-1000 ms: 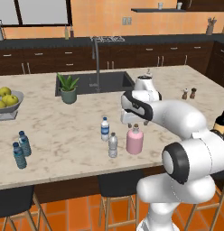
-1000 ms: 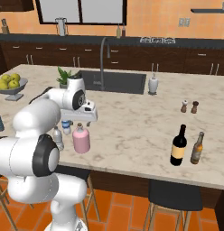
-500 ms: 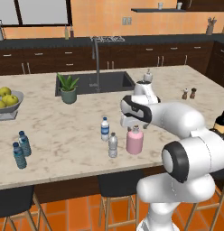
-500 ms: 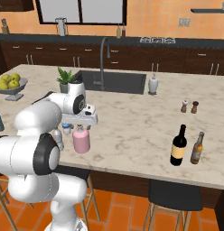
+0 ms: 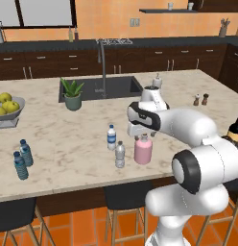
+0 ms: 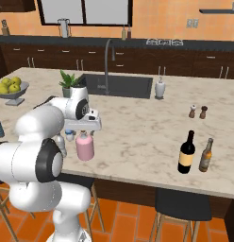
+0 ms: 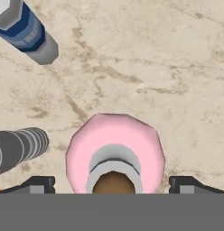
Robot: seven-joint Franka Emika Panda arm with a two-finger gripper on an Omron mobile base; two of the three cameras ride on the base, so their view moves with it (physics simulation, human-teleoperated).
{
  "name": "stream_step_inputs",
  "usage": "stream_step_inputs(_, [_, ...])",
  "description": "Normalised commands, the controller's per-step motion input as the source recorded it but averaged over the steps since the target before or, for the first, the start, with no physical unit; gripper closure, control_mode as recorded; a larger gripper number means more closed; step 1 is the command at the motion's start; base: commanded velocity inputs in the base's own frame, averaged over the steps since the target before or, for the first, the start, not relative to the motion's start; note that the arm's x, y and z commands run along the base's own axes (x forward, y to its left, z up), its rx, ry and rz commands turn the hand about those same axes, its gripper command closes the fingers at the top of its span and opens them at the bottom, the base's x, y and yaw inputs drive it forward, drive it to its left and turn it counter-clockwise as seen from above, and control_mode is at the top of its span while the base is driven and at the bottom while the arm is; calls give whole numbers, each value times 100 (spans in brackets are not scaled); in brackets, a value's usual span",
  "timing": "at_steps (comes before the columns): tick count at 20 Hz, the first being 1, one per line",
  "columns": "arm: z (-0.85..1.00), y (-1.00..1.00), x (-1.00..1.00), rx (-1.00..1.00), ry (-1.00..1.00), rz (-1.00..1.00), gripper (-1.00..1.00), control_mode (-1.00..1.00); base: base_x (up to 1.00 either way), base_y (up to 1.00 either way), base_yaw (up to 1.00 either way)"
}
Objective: Move the plastic bottles in the middle to the plastics group, and the glass bottles in the middle to the glass group.
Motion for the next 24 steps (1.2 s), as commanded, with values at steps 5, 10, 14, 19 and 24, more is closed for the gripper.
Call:
stream_step_inputs(5, [-1,0,11,0,0,5,-100,-100,0,0,0])
stream_step_inputs(10, [0,0,15,0,0,0,-100,-100,0,0,0])
stream_step_inputs(14, [-1,0,-2,0,0,0,-100,-100,0,0,0])
stream_step_inputs(19, [-16,0,-6,2,0,0,100,-100,0,0,0])
stream_step_inputs(24, [-12,0,-6,1,1,0,100,-100,0,0,0])
